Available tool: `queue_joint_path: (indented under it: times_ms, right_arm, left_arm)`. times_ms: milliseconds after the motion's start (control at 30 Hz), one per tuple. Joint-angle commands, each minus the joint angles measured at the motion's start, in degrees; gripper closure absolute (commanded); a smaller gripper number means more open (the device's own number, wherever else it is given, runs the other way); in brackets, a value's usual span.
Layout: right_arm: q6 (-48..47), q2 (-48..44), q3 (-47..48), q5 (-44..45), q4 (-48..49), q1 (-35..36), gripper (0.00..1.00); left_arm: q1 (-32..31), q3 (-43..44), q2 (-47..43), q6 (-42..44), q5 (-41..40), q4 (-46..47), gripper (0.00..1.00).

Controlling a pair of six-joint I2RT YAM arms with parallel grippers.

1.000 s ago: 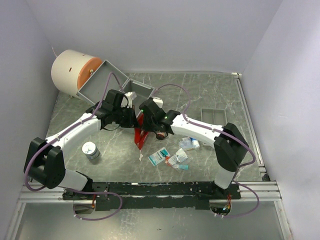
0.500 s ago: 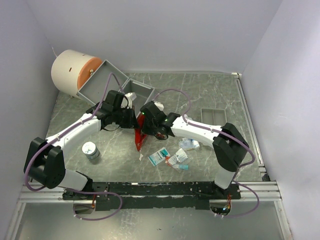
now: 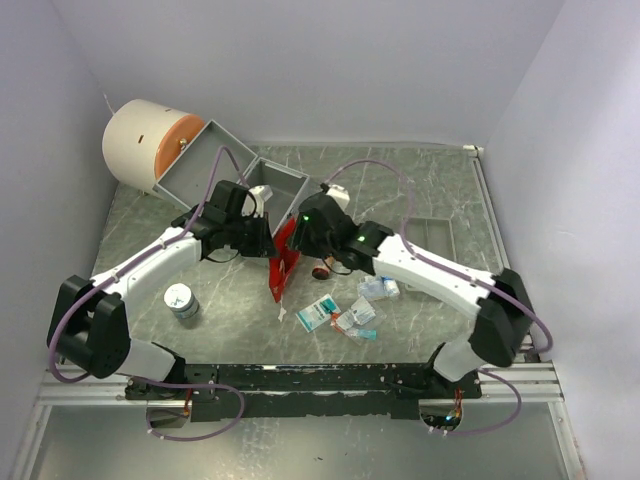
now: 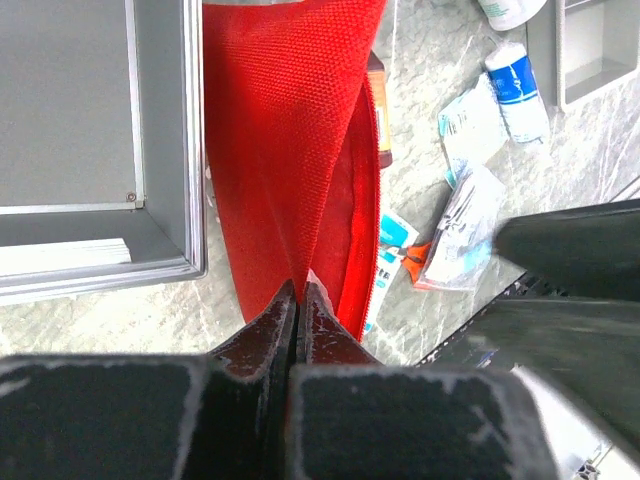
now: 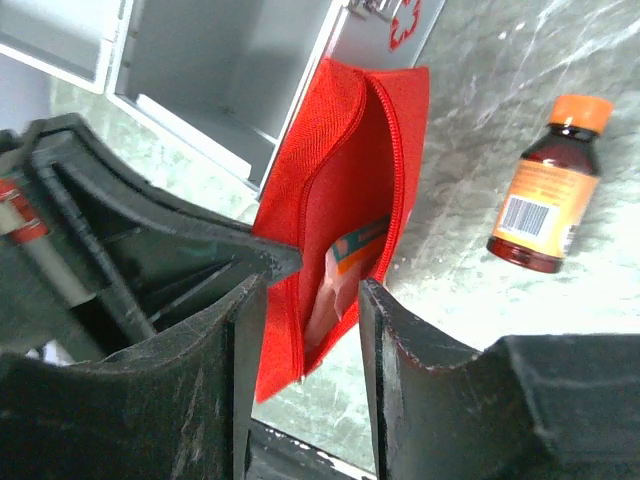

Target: Organize the medicine kit

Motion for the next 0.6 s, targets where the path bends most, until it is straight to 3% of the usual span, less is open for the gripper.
queue_joint_path:
  times_ms: [0,200,333,567]
  right_arm:
    - [-2.8,-7.7,-5.2,7.1,-1.6,0.2,0.57]
    - [-1.4,-14.0,-13.9,13.5,-6.9,-0.1,0.55]
    - [0.5,-16.3,-19.8,11.7,-6.9,-0.1,0.54]
    - [3.1,-15.6,-23.7,12.4,-14.5,-4.2,0.42]
  left_arm:
    - [-0.5,-0.1,-3.3,0.4,-0.5,-0.1,0.93]
    - [-0.5,-2.3,-7.2,-0.2,-3.5,-0.3,0.93]
    - [-0.5,-2.7,-9.7,-1.9,-5.2,-0.4,0.93]
    - [-0.5,-9.7,-14.0,-4.4,-3.8,5.8,0.93]
